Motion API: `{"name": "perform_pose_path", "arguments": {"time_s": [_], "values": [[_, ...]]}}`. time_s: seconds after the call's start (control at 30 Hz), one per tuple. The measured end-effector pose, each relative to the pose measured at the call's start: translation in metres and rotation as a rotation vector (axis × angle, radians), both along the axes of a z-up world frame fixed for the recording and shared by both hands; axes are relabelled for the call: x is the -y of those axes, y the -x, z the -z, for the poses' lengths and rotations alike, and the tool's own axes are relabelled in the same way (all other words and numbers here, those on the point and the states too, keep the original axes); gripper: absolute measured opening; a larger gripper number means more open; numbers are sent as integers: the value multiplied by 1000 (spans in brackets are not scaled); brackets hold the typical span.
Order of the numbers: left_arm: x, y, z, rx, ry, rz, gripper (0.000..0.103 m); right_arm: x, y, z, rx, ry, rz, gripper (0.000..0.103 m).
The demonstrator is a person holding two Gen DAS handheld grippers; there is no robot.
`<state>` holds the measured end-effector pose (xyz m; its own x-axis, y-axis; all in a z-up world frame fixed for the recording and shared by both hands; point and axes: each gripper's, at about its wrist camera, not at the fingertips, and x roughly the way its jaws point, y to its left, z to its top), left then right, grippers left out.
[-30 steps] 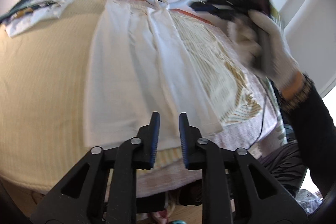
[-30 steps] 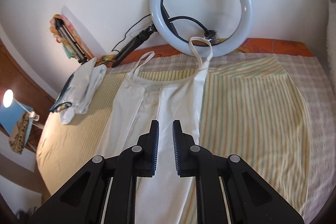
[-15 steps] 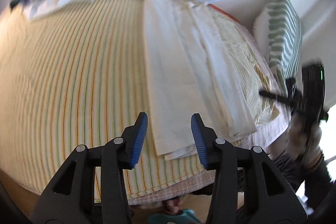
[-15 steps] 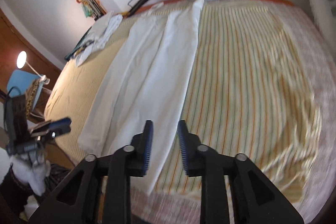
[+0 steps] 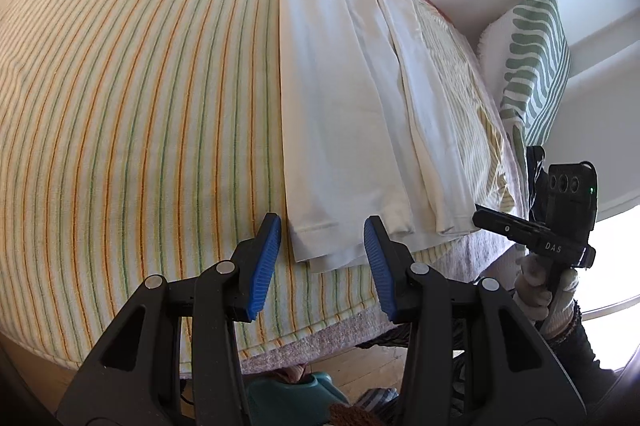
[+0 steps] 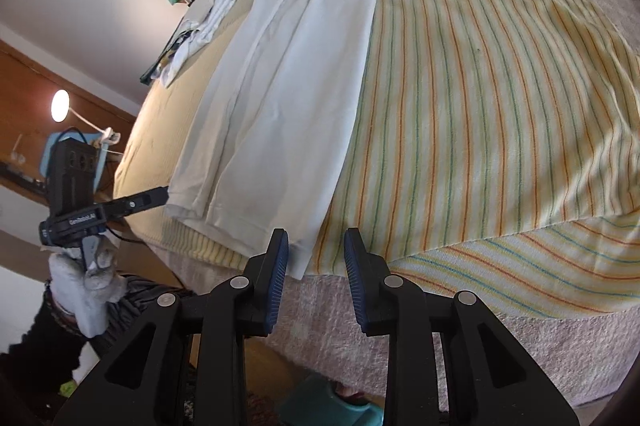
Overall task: Fold small clothes
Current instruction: 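Grasp the hem of the folded tank top with both tools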
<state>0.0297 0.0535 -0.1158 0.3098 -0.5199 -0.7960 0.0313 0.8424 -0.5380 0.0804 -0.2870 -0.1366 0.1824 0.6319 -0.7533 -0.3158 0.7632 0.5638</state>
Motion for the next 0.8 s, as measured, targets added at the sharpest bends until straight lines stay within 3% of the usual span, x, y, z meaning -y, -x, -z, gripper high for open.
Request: {"name": "perform_pose_path", "arguments": {"time_s": [0.1, 0.27, 0.33, 0.43, 0.63, 0.8], "values": [[-4, 0, 2, -10, 28, -14, 44, 1, -1, 2, -21, -33, -3, 29], [-1, -3, 8, -35, 47, 6, 19, -6, 1, 3, -13, -31, -36, 29], [-1, -2, 8, -30, 39, 10, 9, -6, 1, 4, -16, -33, -41, 23], [0, -2, 6, -18, 53, 9, 6, -6, 0, 7, -42, -64, -46, 7], [0, -2, 0, 10, 76, 4, 4, -7, 4, 8, -62, -131, -62, 4], [-6, -4, -5, 20, 119, -13, 3, 1, -1, 2, -58, -182, -13, 3]]}}
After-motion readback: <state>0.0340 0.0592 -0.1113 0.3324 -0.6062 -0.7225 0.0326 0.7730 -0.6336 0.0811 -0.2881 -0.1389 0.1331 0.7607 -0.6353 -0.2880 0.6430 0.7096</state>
